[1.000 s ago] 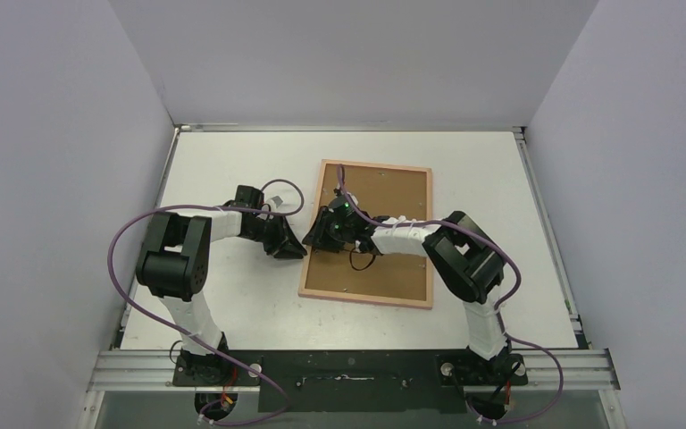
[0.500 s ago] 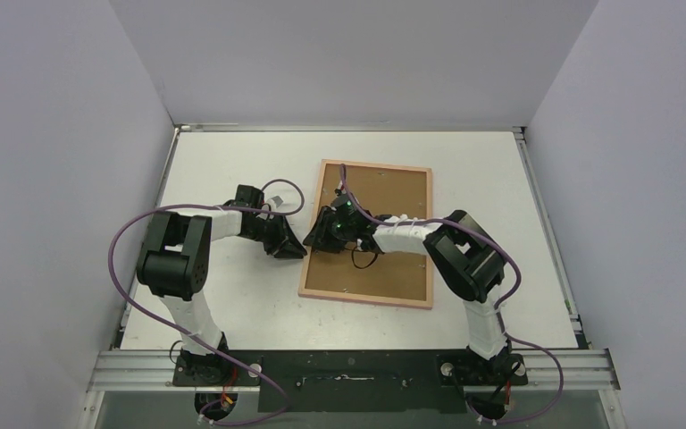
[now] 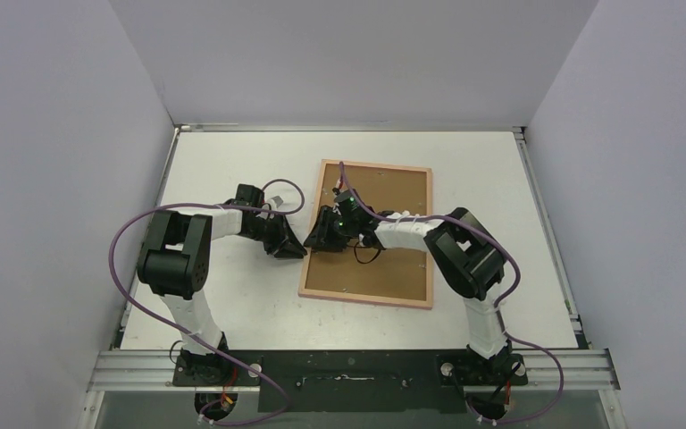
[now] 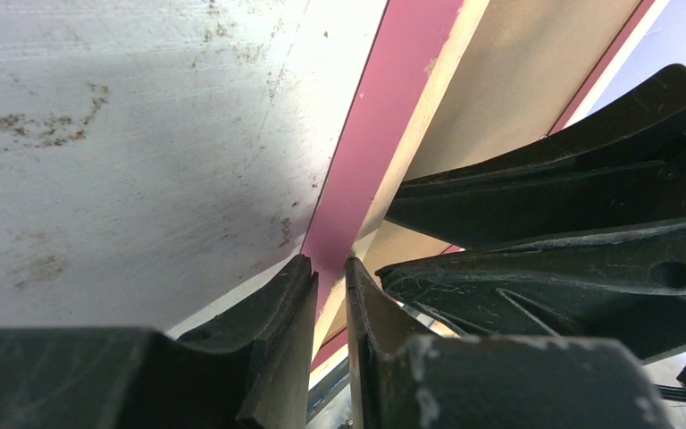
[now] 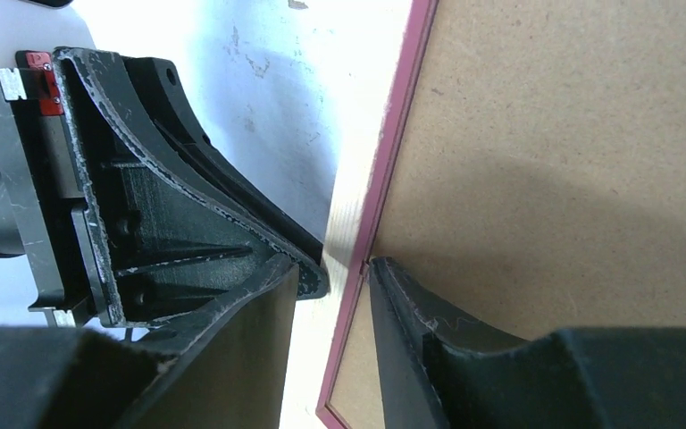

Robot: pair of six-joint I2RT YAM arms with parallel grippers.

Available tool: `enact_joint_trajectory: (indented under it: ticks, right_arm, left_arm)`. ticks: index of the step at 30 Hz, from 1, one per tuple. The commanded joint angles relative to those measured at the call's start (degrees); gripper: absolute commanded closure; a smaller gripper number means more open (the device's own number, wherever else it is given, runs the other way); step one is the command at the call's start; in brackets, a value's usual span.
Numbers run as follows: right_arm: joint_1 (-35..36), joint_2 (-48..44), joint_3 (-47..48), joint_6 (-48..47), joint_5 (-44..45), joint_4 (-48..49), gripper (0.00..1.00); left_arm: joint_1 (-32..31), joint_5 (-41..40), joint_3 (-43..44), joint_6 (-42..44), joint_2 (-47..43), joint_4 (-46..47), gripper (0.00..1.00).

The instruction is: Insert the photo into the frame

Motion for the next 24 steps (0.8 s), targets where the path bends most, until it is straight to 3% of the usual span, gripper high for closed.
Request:
enact_joint_trajectory:
  ticks: [1,12,19,24]
  right_arm:
    - [0.9,3.1,2.3,-2.1,-2.8,-4.2,0.63]
    - [0.8,-1.3,4.0,-4.1,3.5,-3.7,0.62]
    - [-0.7,-11.9,0.2,-7.9,11.3,1.9,0.57]
    - [-4.1,-21.6,-3.7,-12.6,20.4,-4.6,0.53]
  left_arm:
    - [0.0,-3.9,1.0,2.4,1.5,-2.0,0.83]
    - [0.4,-3.7,2.7,2.8,0.8,-3.5,0.83]
    - [1.8,-2.3,6.2,3.6,-1.1,-4.0,0.78]
    - [2.4,-0.2,10.1,2.6,-0.8,-1.4,0.68]
